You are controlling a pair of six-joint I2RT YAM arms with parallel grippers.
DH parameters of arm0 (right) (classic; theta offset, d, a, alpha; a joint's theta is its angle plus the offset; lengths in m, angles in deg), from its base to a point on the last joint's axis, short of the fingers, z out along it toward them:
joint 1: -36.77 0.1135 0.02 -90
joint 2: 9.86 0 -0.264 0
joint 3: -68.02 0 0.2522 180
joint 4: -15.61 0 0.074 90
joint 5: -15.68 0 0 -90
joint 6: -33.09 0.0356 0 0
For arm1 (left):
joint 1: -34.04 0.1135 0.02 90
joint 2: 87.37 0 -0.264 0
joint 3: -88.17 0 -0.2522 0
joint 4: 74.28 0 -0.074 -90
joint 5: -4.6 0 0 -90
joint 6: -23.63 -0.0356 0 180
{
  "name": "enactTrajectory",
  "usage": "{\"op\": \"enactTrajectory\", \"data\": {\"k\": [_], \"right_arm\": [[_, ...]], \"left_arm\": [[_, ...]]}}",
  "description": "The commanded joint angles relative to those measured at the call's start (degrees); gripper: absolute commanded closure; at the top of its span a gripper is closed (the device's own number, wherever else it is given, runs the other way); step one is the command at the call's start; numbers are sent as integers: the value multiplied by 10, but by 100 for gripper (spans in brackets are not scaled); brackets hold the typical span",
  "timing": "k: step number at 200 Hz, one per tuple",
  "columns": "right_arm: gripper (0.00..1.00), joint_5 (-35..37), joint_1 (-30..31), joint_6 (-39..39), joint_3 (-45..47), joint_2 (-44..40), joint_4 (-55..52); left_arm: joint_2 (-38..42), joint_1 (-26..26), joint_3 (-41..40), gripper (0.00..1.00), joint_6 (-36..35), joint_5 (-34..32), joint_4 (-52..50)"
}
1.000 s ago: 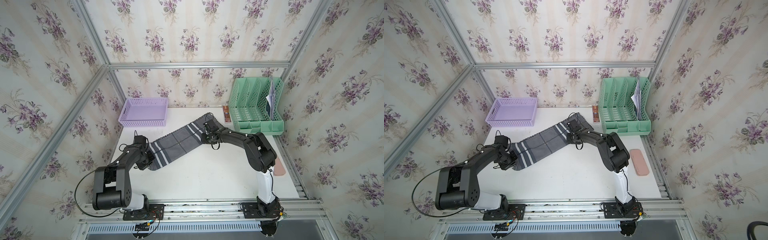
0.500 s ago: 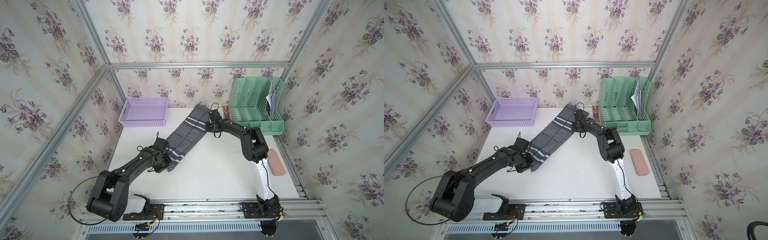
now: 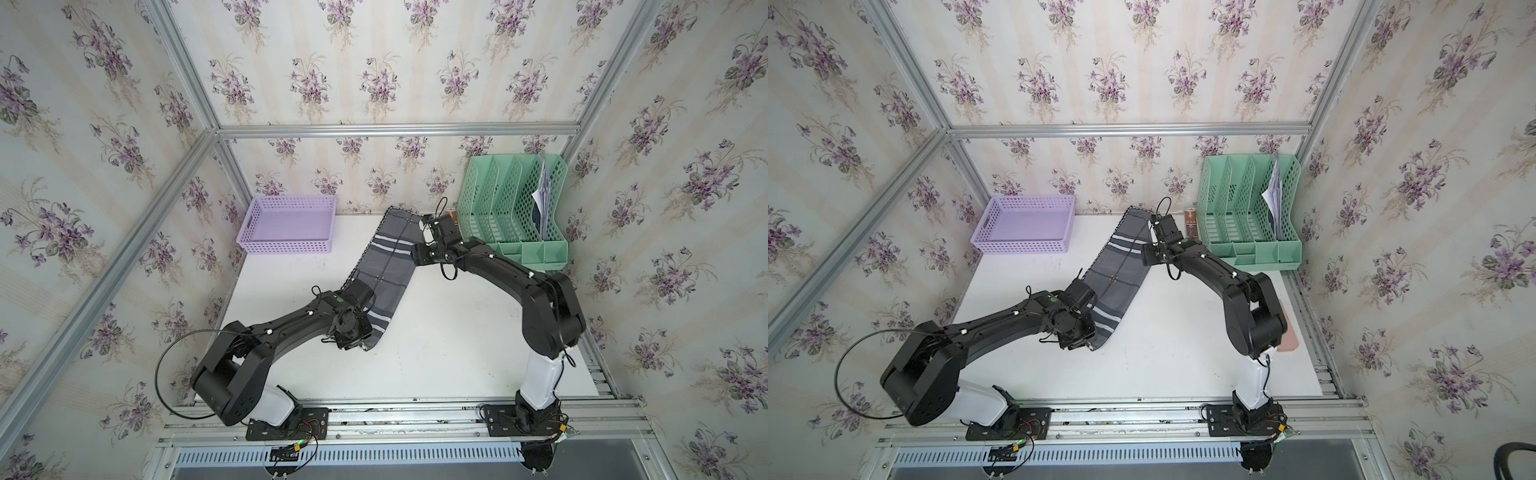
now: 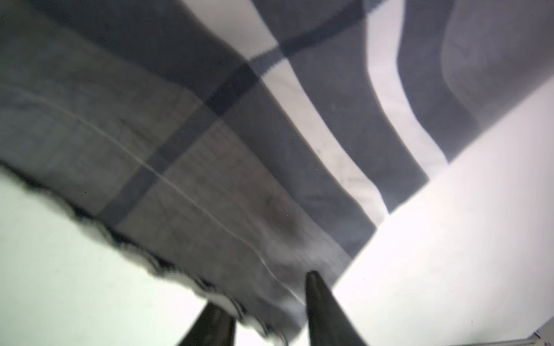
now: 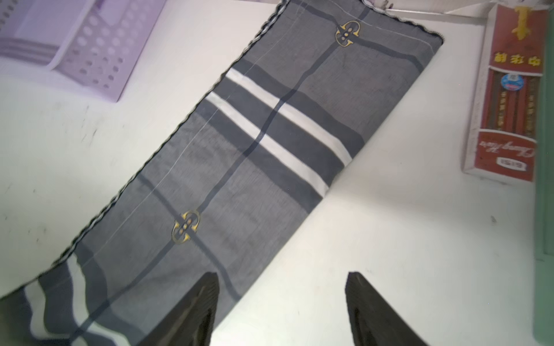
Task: Roll up the pillowcase
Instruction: Adjust the pillowcase at the center of the board, then roll the pillowcase at the center of the board.
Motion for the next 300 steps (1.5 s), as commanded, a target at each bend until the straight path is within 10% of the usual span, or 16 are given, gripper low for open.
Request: {"op": "enactTrajectory", "data": {"k": [1,37,53,82,129,190,246,300], "right_arm": [[25,35,29,-36,76,-74,46],[23,31,122,-68,207,-191,88],[23,38,196,-85,267,-231,135],[22,27,311,-122,318,-248,193],[17,86,412,-183,242,-112,159],[17,140,436,-212,142,28,154],[14,203,435,-256,111,110,172],[18,233,432,-293,109,155,180]], "left_arm": [[51,-25,27,18,6,-5,-103],[202,-17,46,26,-1,-126,-181],[229,64,12,26,-40,-126,-145],[170,198,-29,32,-130,-44,-38],[46,267,24,23,-227,-52,12],[-94,303,31,32,-287,-43,44],[-129,307,10,80,-280,-29,43],[-83,307,-32,83,-260,2,45]]}}
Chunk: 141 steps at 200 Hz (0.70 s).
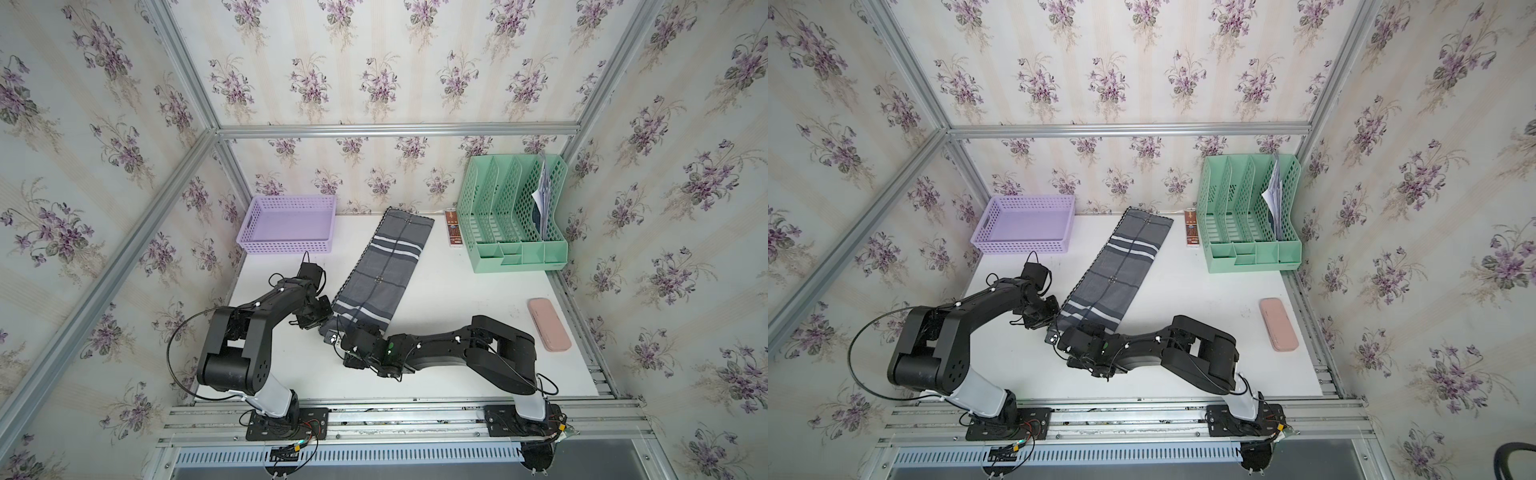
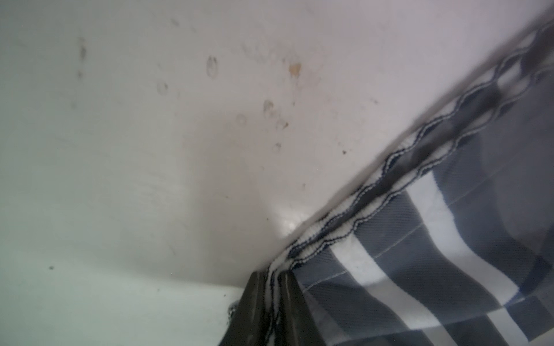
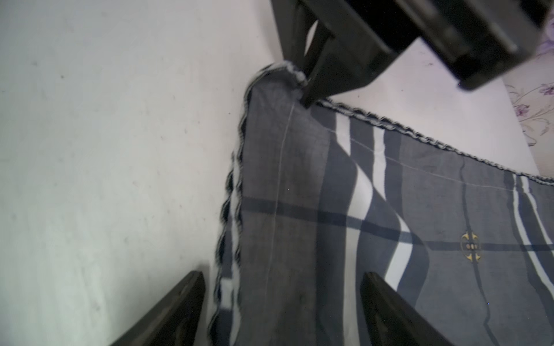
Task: Roll up the pillowcase
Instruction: Roll the pillowcase at the center of the board.
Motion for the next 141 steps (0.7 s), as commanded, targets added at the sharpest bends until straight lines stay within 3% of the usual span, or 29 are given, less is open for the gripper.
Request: {"op": "enactTrajectory", "data": {"k": [1,15,25,45,57,90,141], "right_arm": [[18,15,-1,-34,4,23,-51],[29,16,-3,-39,-4,35,-61],[52,5,-5,-42,-8,41,-71],[82,-13,-11,-47,-11,41,-94],[100,-37,-16,-45,-7,30,-115],[100,-167,-26,-41,13,-32,-200],[100,-470,-106,-58,6,-109,-365]], "left_arm": [[1,0,-14,83,13,24,-18],[-3,0,-14,82,15,27,-20],[-3,0,-13,79,17,27,-22],[13,0,-5,66,20,21,-38],[28,1,8,49,20,9,-54],[69,6,35,34,13,-24,-94],[120,8,24,32,-26,-36,-81]]}}
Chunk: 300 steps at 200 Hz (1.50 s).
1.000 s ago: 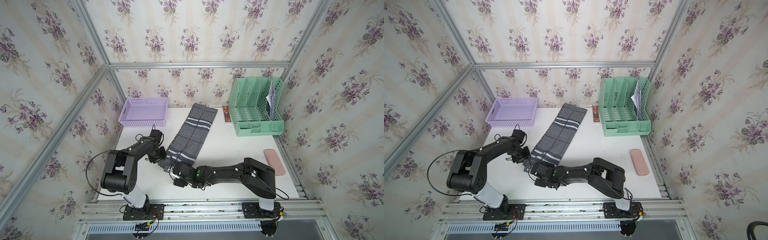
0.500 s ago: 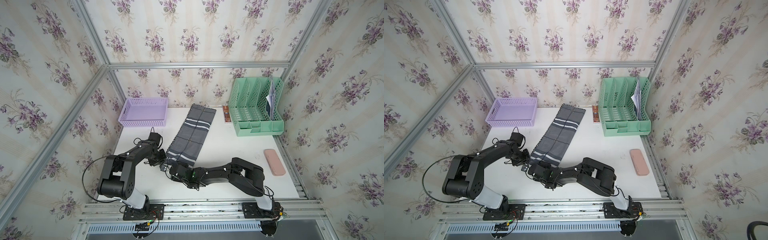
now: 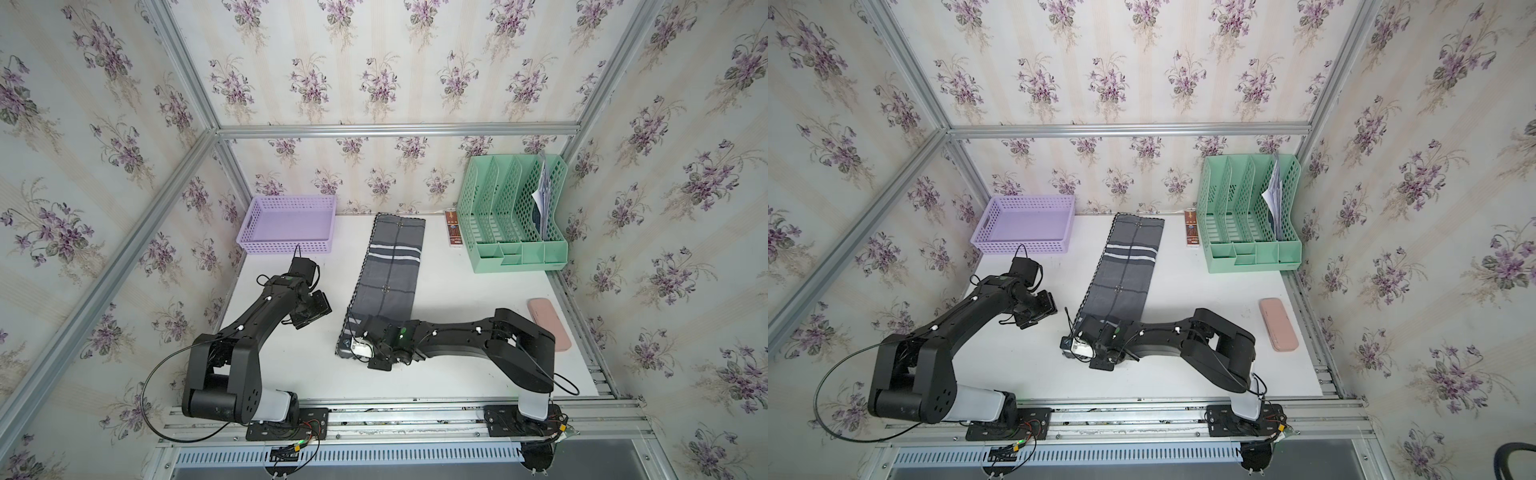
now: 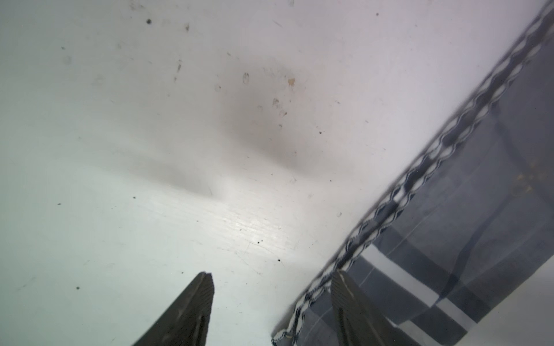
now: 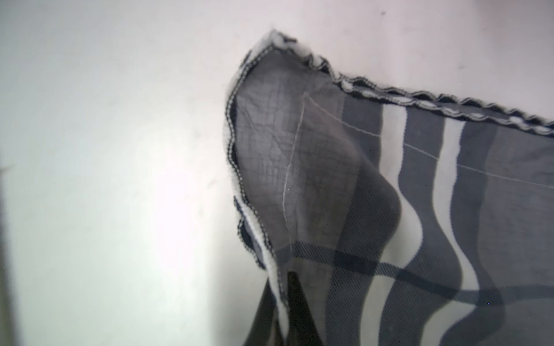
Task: Roll up the pillowcase
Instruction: Roll the pillowcase at the center of the board.
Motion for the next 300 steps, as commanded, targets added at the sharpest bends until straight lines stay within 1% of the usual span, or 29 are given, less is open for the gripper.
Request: {"op": "enactTrajectory", "data": {"k": [1,30,47,68,81,97,115,117,123,137,140,146,173,187,193,222,242,252,259,268,273,294,300], "right_arm": [[100,-198,-40,-18,-7,-18,-128],[100,-323,-108,-57,-20,-27,-190],[100,-367,-146,-72,-48,-13,-223],[100,-440,-198,-92,-93,17,-264],[100,-460,-219,-120,-122,37,-298],[100,-447,-240,-133,-149,58,-322],[100,-457,-269,-139,-174,84,-336],[100,-458,-272,-140,-176,85,-338],[100,-461,-279,-141,-181,92,-339],[99,-445,-285,-132,-195,108,-336],[99,-440,-285,-131,-199,111,-336],[98,-432,-288,-128,-203,116,-333],[97,-427,-306,-112,-223,133,-316],[95,-417,-310,-101,-235,143,-308],[92,-408,-311,-93,-237,145,-301],[90,-384,-315,-67,-249,161,-278],[85,-373,-315,-53,-264,179,-275],[85,-368,-314,-53,-265,184,-275],[84,-359,-315,-49,-264,185,-272],[80,-343,-315,-43,-258,183,-263],[76,-333,-315,-38,-254,181,-255],[64,-295,-314,-13,-246,171,-224],[59,-285,-315,-6,-244,165,-215]], "left_arm": [[26,0,-11,32,-30,-17,-3],[64,0,-43,33,-56,14,42],[86,-1,-60,34,-72,38,75],[115,-1,-83,34,-84,64,119],[132,-2,-101,33,-88,89,156],[144,-5,-118,33,-95,120,200],[152,-9,-130,32,-98,126,230],[153,-9,-132,32,-97,138,235],[157,-10,-139,32,-95,148,248],[161,-12,-154,31,-93,171,282],[162,-13,-157,29,-92,174,289],[163,-16,-161,29,-91,176,298],[168,-22,-179,26,-90,197,340],[167,-33,-184,23,-88,212,363],[164,-42,-184,23,-88,213,372],[147,-75,-187,22,-93,200,392],[125,-87,-185,22,-96,195,406],[108,-90,-177,24,-95,173,400],[95,-92,-173,24,-95,169,395],[81,-95,-164,25,-97,161,390],[75,-98,-161,26,-97,153,386],[54,-114,-147,26,-109,132,375],[47,-116,-140,27,-111,113,365]]}}
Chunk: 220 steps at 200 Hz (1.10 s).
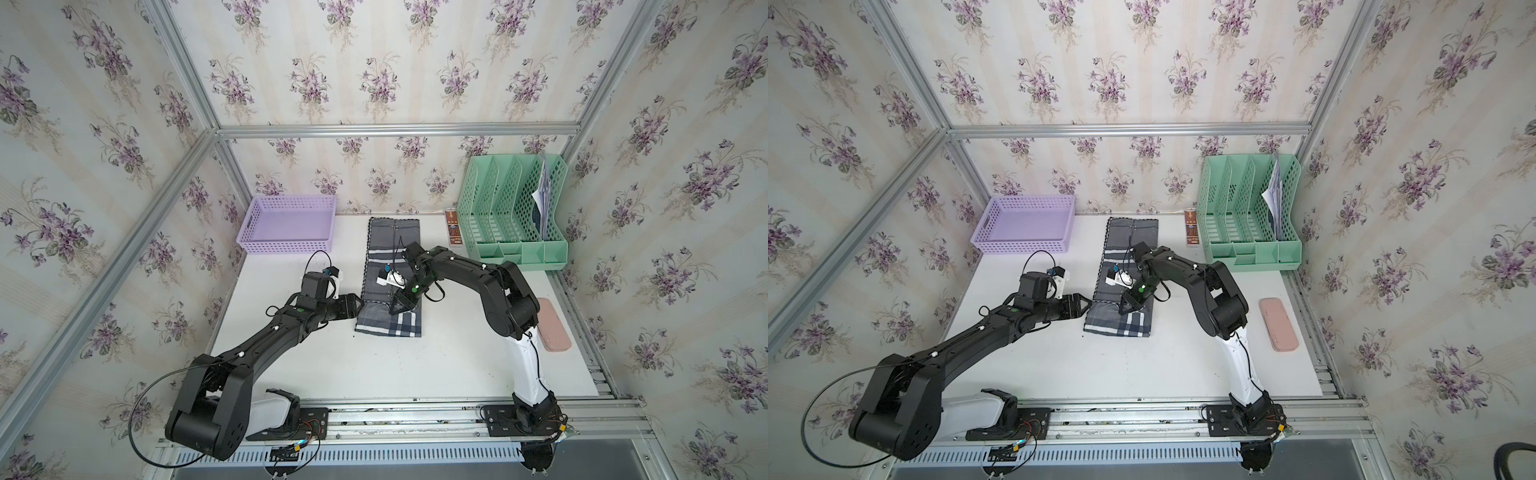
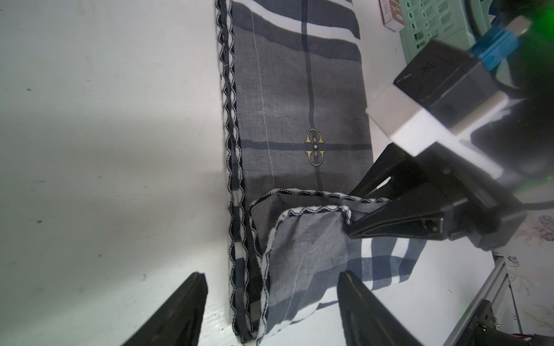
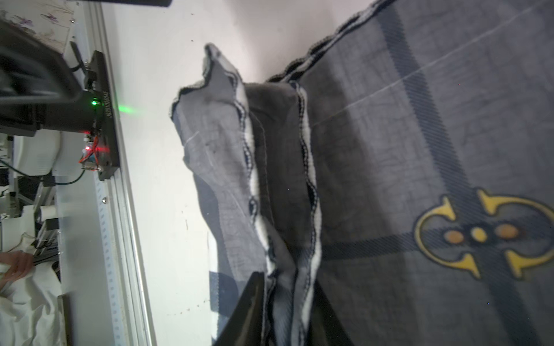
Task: Roll up the pillowcase
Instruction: Roll the pillowcase at the center of the board.
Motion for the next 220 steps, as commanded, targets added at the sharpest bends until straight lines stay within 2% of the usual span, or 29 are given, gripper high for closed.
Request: {"op": "enactTrajectory", "data": {"k": [1,33,63,88,116,150,180,220], "right_arm": [[58,54,0,33,6,-16,42],[39,150,3,87,51,-86,138],[34,282,36,117,141,-196,242],[31,433,146,77,302,-314,375],[29,513,257,54,431,-380,488],[28,572,306,44,466,-360,527],[27,598,307,16,464,-308,526],[28,629,306,-27,442,-239,522]], "left_arm": [[-20,-10,20,27,-19,-46,-14],[-43,-19,41,28,-17,-79,-46],[-56,-20,43,31,2,-109,-67],[-89,-26,49,35,8,-101,-81],[-128,-38,58,41,12,-115,-89],[-162,-39,73,42,19,-143,-115],[-166,-40,82,40,25,-171,-138],[-166,-40,88,40,28,-170,-150]]}}
